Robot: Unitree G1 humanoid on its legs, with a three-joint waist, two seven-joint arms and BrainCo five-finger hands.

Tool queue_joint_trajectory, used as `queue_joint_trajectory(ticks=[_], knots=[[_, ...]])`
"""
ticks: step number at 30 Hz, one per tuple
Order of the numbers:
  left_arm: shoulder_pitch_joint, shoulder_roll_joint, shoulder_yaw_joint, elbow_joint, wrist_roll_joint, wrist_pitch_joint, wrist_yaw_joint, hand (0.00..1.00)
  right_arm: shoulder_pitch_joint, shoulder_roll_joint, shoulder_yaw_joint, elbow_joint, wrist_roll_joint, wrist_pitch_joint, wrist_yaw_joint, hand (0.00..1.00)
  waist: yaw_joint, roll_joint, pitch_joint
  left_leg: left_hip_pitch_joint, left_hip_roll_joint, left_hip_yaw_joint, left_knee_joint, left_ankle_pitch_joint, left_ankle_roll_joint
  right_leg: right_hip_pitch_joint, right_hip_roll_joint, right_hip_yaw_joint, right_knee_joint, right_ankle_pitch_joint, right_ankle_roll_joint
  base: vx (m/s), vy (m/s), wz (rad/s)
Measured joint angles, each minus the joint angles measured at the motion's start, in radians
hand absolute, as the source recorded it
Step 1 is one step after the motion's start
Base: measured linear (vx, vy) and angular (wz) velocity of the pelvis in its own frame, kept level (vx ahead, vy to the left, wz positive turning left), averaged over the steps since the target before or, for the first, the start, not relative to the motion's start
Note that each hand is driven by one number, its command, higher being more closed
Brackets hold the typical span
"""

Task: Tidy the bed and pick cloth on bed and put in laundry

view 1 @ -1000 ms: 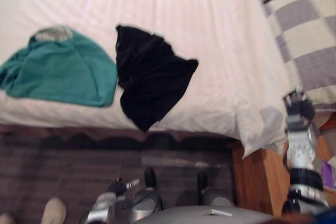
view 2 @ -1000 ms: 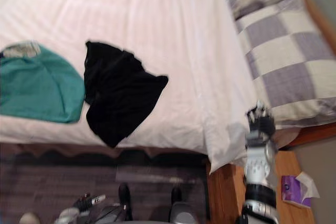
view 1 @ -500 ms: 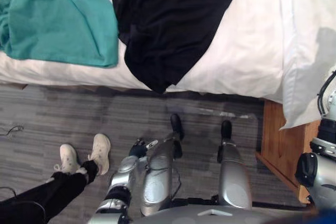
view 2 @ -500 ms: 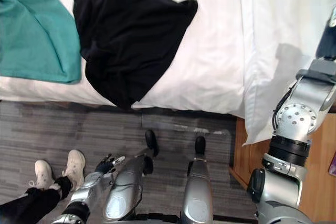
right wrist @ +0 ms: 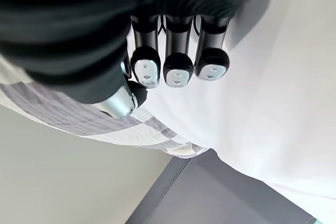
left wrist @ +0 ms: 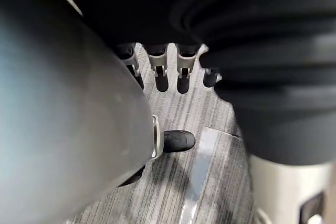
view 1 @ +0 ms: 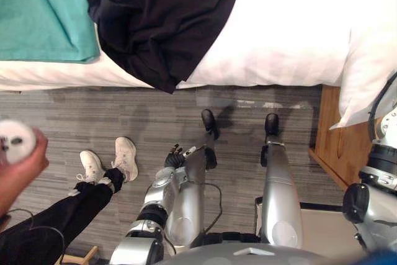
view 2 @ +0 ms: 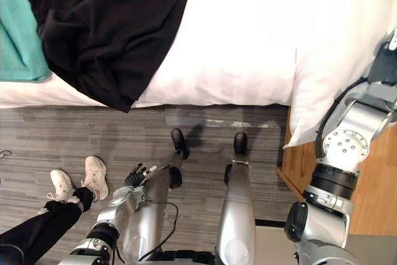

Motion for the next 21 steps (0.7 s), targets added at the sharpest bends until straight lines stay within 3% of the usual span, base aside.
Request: queue_joint_trajectory(ticks=[5,8,11,15,18,19,20,21], knots=[[-0.003,-0.02,0.041,0.009,-0.037,-0.021,-0.003,0.0,0.021,0.046,0.005,0.079,0.034,0.022,0.156,1.0,-0.017,-0.002,-0.001,0.033,-0.004,0.015,-0.02,0.005,-0.001,0.022,0.0,0.013,-0.01,-0.001,0.001,0.04,-0.008,-0.05],[-0.007,-0.031,0.048,0.009,-0.045,-0.023,-0.005,0.0,0.102,0.099,0.025,0.111,0.034,0.023,0.208,1.0,-0.021,-0.009,-0.003,0.072,0.004,0.026,-0.026,-0.001,-0.004,0.071,0.011,0.023,-0.045,0.009,0.004,0.06,0.001,-0.17],[-0.007,-0.038,0.048,0.007,-0.06,-0.025,-0.009,0.0,0.226,0.185,0.069,0.238,0.029,0.045,0.199,1.0,-0.021,-0.026,-0.007,0.119,0.018,0.041,-0.019,-0.021,-0.01,0.127,0.026,0.026,-0.075,0.017,0.002,0.07,-0.007,-0.23],[-0.007,-0.053,0.07,0.007,-0.06,-0.019,-0.013,0.0,0.386,0.279,0.114,0.322,0.007,0.088,0.175,1.0,-0.024,-0.027,-0.007,0.19,0.023,0.067,-0.015,-0.05,-0.013,0.199,0.029,0.037,-0.102,0.017,0.003,0.09,0.004,-0.27],[-0.004,-0.056,0.07,0.007,-0.058,-0.011,-0.021,0.0,0.496,0.309,0.125,0.343,-0.087,0.116,0.175,1.0,-0.033,-0.04,-0.022,0.247,0.039,0.075,0.017,-0.092,-0.017,0.279,0.03,0.037,-0.131,0.017,0.005,0.12,0.024,-0.2],[-0.001,-0.053,0.07,0.008,-0.057,0.006,-0.023,0.0,0.521,0.324,0.126,0.375,-0.157,0.123,0.175,1.0,-0.034,-0.056,-0.03,0.285,0.047,0.08,0.025,-0.111,-0.02,0.327,0.034,0.037,-0.15,0.017,0.005,0.12,0.032,-0.24],[0.009,-0.053,0.073,0.008,-0.055,0.022,-0.03,0.0,0.553,0.343,0.126,0.403,-0.248,0.129,0.174,0.0,-0.033,-0.075,-0.053,0.325,0.05,0.087,0.023,-0.127,-0.026,0.374,0.036,0.036,-0.171,0.016,0.005,0.11,0.028,-0.24],[0.018,-0.053,0.076,0.008,-0.052,0.029,-0.036,0.0,0.57,0.355,0.127,0.417,-0.312,0.13,0.172,0.0,-0.032,-0.087,-0.074,0.34,0.051,0.093,0.018,-0.133,-0.027,0.391,0.036,0.036,-0.182,0.016,0.005,0.11,0.028,-0.18]])
